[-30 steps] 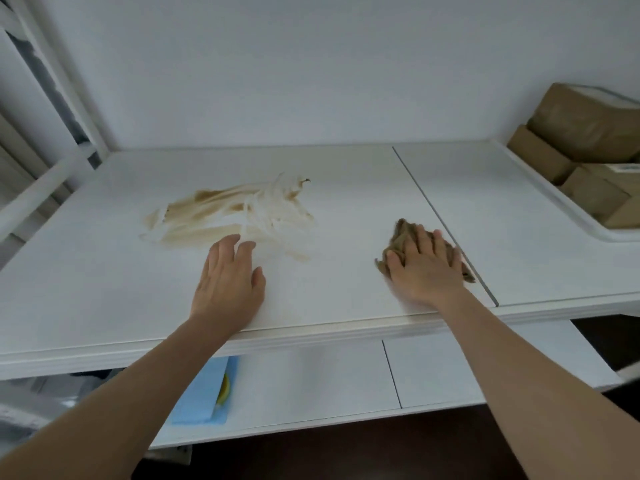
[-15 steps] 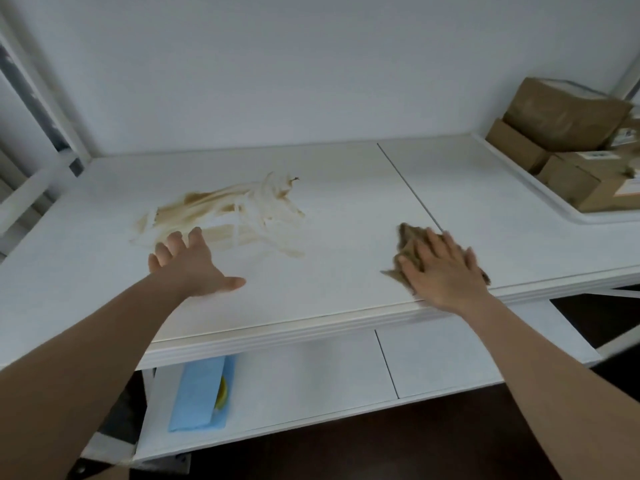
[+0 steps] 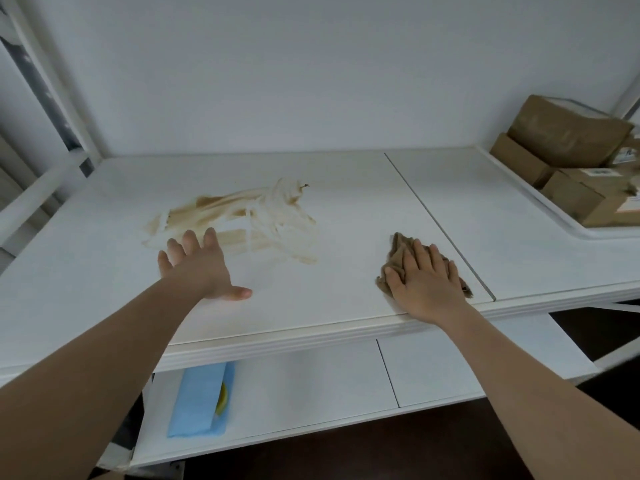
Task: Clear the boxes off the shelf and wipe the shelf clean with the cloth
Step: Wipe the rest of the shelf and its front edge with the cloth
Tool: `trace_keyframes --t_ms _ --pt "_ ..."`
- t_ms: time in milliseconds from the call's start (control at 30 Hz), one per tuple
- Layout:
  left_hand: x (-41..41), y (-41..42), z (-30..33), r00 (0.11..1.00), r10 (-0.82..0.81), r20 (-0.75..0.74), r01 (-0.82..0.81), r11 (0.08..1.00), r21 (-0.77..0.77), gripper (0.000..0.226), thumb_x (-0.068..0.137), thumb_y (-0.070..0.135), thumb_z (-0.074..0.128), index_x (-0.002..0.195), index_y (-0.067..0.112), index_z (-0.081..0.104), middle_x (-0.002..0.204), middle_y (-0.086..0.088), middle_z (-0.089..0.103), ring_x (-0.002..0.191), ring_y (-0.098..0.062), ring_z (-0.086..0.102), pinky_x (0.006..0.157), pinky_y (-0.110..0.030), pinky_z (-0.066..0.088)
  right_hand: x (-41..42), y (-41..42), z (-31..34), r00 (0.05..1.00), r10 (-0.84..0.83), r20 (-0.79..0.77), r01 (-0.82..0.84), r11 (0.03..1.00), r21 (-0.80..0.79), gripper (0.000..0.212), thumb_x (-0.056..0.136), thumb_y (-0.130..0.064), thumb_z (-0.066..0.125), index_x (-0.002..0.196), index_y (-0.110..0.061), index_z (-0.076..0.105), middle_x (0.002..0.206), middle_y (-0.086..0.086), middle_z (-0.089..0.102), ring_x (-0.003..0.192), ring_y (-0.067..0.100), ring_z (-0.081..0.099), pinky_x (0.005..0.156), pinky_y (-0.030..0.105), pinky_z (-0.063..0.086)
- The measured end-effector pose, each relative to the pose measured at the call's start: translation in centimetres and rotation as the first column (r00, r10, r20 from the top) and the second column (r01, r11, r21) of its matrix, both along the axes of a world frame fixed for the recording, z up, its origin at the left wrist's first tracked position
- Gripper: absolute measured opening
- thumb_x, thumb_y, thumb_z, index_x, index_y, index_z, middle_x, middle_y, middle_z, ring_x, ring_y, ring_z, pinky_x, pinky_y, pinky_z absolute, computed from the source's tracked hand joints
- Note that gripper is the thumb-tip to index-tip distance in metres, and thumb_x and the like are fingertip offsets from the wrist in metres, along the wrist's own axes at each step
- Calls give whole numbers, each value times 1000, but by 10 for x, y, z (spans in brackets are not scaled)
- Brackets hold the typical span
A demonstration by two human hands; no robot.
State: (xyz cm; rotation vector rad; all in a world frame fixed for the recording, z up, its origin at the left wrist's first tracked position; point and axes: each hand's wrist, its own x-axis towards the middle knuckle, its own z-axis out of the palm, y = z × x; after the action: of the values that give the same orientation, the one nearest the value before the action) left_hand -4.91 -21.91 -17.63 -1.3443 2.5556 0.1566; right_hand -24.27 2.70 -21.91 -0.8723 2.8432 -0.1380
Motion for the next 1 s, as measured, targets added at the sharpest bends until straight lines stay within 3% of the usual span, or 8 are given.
trace_keyframes --t_ms 333,567,633,833,1000 --pt "1 2 2 1000 -15 -9 15 999 30 128 68 64 71 150 15 -15 157 -16 -9 144 -39 -9 116 -50 0 65 -74 0 977 212 3 -212 976 -44 69 98 -54 17 156 -21 -1 162 -1 -14 148 22 -18 119 47 -10" --pt "1 1 6 1000 -13 9 13 999 48 131 66 64 73 150 16 -16 157 -15 -12 144 -38 -10 116 -51 1 81 -90 1 892 451 14 -450 892 -50 64 99 -54 18 155 -28 -1 162 -10 -13 148 14 -16 119 40 -10" --pt "4 -1 7 1000 -18 14 17 998 62 133 64 65 73 150 17 -16 157 -14 -12 145 -38 -9 116 -51 3 61 -76 3 911 412 3 -412 910 -42 63 100 -54 17 155 -30 1 162 -11 -10 148 12 -12 120 39 -7" --pt "8 -15 3 999 -40 -22 41 997 67 142 55 65 79 149 21 -17 156 -13 -12 144 -37 -11 117 -50 1 3 -56 4 995 91 39 -91 996 -3 64 100 -51 14 155 -22 -3 163 -3 -10 149 19 -12 120 44 -5" --pt "3 -23 -1 993 -71 -99 77 995 57 152 43 59 87 148 27 -18 155 -14 -17 143 -38 -17 117 -51 -3 -1 -102 4 995 85 53 -86 996 2 64 100 -49 14 155 -20 -4 162 0 -13 148 24 -16 119 48 -8"
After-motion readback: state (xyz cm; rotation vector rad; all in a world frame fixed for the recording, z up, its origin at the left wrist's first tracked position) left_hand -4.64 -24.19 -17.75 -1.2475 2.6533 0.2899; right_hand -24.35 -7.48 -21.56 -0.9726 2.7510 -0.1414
